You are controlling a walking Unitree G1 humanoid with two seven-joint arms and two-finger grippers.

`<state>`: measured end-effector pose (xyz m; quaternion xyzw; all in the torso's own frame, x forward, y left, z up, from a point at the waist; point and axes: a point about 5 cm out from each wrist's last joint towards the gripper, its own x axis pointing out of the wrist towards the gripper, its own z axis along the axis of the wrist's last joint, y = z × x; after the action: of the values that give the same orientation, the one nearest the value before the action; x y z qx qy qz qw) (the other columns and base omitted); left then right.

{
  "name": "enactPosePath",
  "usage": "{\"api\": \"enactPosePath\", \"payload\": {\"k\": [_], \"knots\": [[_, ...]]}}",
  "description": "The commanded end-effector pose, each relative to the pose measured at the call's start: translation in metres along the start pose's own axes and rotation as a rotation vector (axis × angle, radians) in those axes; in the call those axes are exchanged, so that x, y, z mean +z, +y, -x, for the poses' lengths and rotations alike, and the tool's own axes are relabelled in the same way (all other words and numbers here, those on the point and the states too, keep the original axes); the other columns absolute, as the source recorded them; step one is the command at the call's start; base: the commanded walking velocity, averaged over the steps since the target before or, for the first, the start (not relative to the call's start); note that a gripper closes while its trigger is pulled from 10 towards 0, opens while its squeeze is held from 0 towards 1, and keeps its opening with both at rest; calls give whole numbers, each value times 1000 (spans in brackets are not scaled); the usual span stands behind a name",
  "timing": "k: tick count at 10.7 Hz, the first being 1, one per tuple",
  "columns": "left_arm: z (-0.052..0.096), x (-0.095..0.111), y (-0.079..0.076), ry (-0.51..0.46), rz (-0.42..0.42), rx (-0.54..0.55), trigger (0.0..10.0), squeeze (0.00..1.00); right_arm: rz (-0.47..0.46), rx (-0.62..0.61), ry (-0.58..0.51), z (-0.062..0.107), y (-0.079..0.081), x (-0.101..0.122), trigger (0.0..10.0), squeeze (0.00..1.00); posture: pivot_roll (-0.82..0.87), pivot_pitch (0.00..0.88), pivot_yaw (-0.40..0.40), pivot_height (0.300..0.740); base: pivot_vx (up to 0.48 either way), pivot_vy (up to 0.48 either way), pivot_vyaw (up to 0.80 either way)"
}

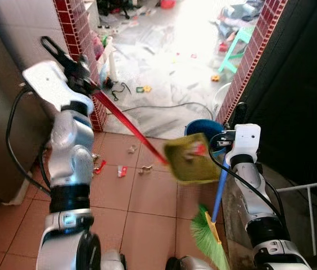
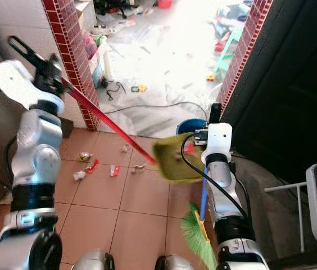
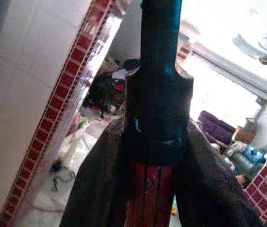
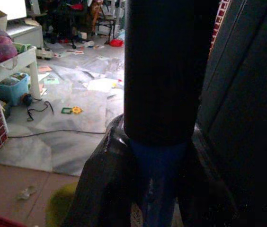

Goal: Sweep floor

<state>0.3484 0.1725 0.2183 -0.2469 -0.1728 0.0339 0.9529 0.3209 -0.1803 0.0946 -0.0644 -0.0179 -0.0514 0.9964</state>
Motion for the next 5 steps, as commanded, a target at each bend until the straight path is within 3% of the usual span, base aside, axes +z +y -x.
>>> {"api": "enactPosePath", "payload": {"k": [1, 2, 3, 5], "knots": [[-7, 12, 1, -46, 159, 55, 10000, 0, 5, 6, -25, -4, -1, 6, 10000, 0, -47, 21, -49, 740, 0, 0, 0], [-7, 12, 2, -43, 178, 65, 10000, 0, 5, 5, -26, -4, -1, 6, 10000, 0, -47, 21, -49, 740, 0, 0, 0], [-8, 10, 6, -29, 287, 102, 10000, 0, 7, 7, -26, -4, -1, 6, 10000, 0, -48, 21, -51, 740, 0, 0, 0], [-7, 8, 7, -17, 252, 88, 10000, 0, 8, 9, -24, -4, -1, 6, 10000, 0, -49, 23, -52, 740, 0, 0, 0]]}}
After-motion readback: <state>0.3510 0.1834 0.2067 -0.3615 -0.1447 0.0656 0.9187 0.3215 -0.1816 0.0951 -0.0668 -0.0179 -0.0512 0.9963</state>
